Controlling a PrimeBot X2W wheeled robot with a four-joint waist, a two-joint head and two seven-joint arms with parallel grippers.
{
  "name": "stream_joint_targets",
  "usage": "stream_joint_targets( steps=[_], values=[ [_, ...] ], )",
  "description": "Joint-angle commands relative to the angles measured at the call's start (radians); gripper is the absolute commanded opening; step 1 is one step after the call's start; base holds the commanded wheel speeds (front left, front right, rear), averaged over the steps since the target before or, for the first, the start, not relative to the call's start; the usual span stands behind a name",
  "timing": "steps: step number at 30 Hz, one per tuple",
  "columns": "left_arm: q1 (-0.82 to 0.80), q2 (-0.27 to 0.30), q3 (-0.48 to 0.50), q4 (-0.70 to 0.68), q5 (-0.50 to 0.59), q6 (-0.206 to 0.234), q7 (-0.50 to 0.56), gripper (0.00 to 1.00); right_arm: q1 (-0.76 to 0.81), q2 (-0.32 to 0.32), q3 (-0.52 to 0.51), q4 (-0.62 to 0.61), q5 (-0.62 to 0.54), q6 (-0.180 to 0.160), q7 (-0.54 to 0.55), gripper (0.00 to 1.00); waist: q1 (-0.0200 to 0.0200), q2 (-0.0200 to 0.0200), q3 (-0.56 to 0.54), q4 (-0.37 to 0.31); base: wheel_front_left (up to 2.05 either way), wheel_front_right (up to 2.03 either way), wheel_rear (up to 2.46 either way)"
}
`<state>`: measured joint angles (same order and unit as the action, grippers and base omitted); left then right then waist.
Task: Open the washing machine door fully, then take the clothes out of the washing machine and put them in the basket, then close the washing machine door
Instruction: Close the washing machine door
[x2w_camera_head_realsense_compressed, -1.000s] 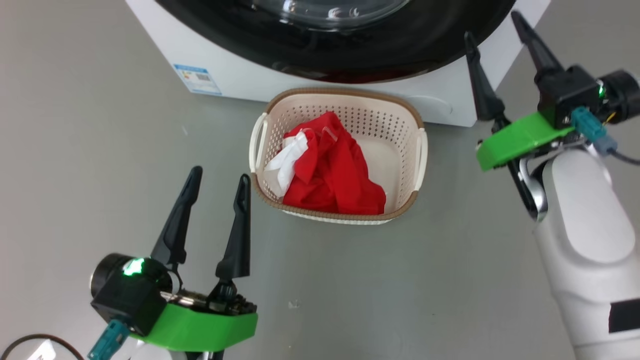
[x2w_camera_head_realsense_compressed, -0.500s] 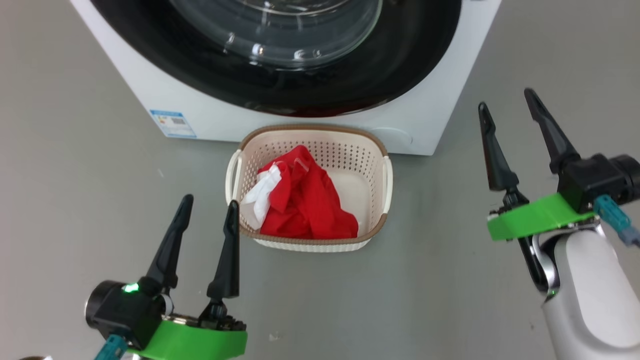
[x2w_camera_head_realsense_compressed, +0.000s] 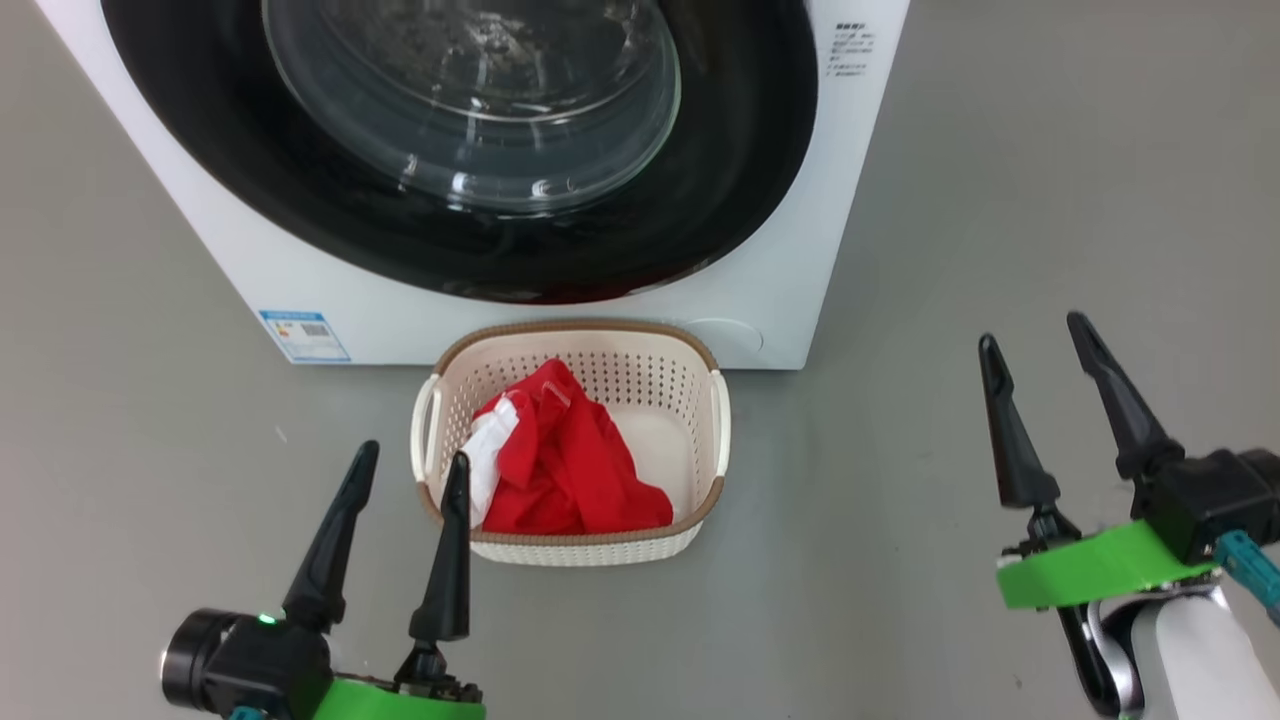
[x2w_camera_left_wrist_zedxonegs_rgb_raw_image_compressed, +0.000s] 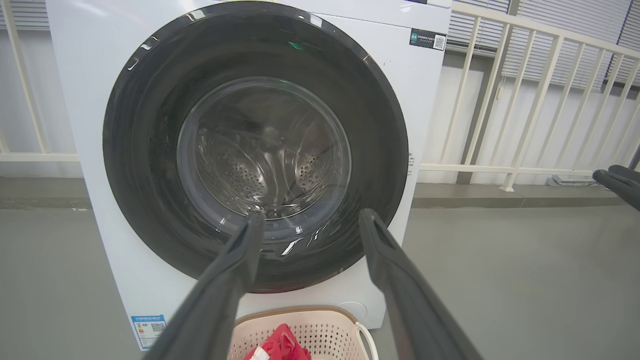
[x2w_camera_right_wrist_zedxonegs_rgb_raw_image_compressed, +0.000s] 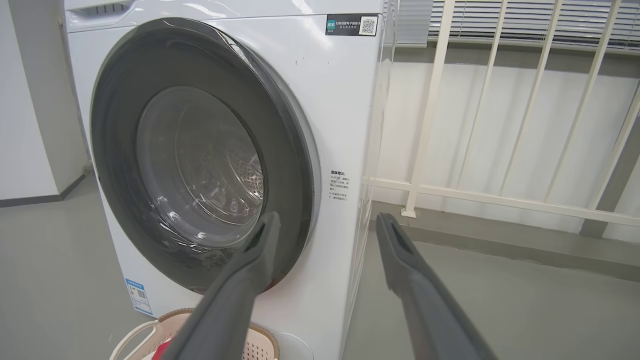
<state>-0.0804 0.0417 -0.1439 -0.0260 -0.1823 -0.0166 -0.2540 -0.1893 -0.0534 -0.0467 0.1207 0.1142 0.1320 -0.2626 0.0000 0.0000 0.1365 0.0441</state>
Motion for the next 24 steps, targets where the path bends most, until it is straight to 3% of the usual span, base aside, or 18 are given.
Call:
stream_joint_targets(
  steps=[1,24],
  values=[
    [-0.002,0.009,0.036,-0.028,0.020,0.009,-0.008,1.00,0.018,0.003,0.020,-0.041,0.007,-0.001,0.001,1.00,0.0000,0.0000,-0.026,-0.017,0.00,0.00,0.00],
    [0.093,0.009,0.063,0.000,0.060,0.000,-0.008,1.00,0.267,0.003,-0.063,-0.148,0.031,-0.001,0.001,1.00,0.0000,0.0000,-0.122,-0.011,0.00,0.00,0.00]
  ],
)
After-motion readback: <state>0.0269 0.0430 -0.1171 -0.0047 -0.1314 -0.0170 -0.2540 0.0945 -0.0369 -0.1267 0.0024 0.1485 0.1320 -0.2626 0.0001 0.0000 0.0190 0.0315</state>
